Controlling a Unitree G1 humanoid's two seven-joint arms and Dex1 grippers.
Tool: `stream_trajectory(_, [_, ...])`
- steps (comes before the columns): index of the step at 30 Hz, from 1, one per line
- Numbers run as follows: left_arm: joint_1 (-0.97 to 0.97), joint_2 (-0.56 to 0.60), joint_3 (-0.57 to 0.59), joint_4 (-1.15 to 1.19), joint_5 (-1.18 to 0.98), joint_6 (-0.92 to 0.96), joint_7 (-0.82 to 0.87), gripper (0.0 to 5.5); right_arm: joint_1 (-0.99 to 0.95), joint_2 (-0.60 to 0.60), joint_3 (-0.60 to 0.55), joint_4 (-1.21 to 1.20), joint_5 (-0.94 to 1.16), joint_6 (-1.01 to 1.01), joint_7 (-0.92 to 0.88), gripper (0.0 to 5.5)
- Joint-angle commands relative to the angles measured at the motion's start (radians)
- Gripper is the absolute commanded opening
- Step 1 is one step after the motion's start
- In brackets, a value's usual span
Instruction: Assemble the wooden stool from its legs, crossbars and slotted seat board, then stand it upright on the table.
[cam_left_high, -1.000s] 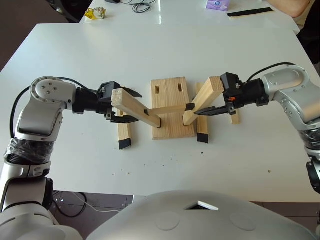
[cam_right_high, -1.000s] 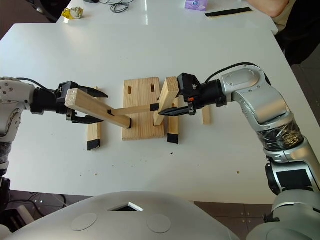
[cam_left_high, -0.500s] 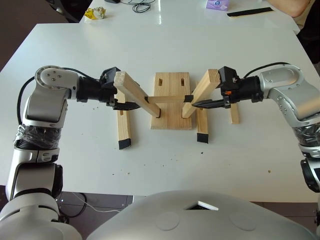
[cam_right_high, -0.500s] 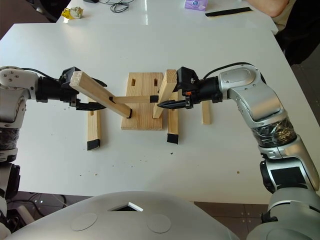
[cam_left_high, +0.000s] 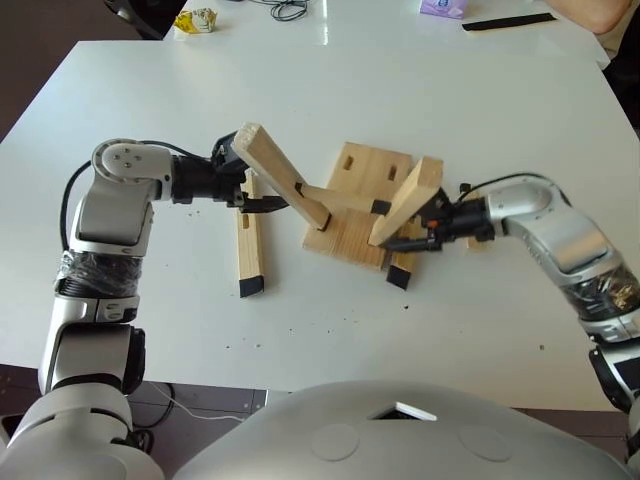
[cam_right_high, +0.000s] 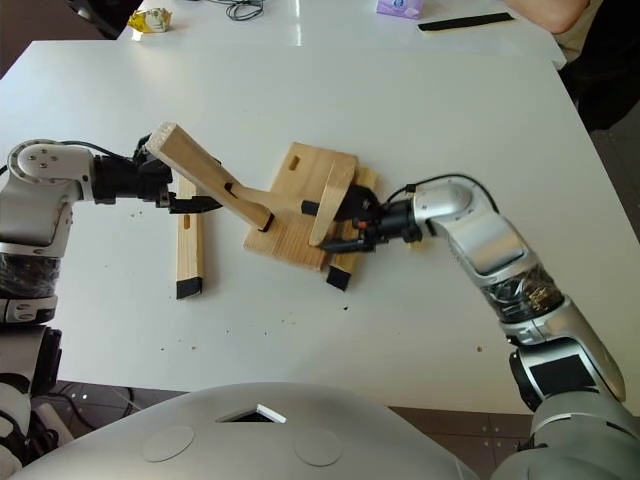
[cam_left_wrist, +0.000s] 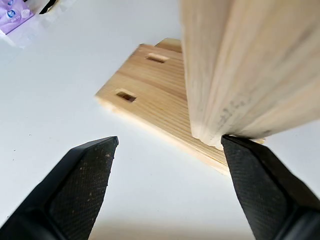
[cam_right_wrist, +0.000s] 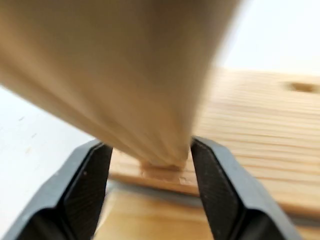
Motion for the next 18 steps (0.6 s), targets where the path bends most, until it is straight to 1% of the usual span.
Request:
stream_trajectory(1, [0.015, -0.095, -0.011, -0.071, -0.128, -0.076, -0.023, 3.83, 0.004, 0.026, -0.039, -0.08, -0.005, 0.018, -0.038, 3.41])
stream_trajectory(5, [0.049, -0.056, 0.039, -0.07, -0.154, -0.079, 0.0, 3.83, 0.067, -0.014, -0.157, -0.15, 0.022, 0.04, -0.066, 3.41])
stream_trajectory(9, [0.086, -0.037, 0.045, -0.096, -0.174, -0.078, 0.008, 3.83, 0.147, -0.018, -0.271, -0.218, 0.038, 0.049, -0.125, 3.41])
stream_trajectory(15, [0.154, -0.02, 0.042, -0.137, -0.185, -0.089, 0.022, 3.83, 0.168, -0.003, -0.391, -0.272, 0.078, 0.094, -0.178, 3.41])
stream_trajectory(18, [0.175, -0.011, 0.043, -0.146, -0.189, -0.096, 0.03, 3.83, 0.205, -0.009, -0.42, -0.289, 0.091, 0.1, -0.188, 3.41])
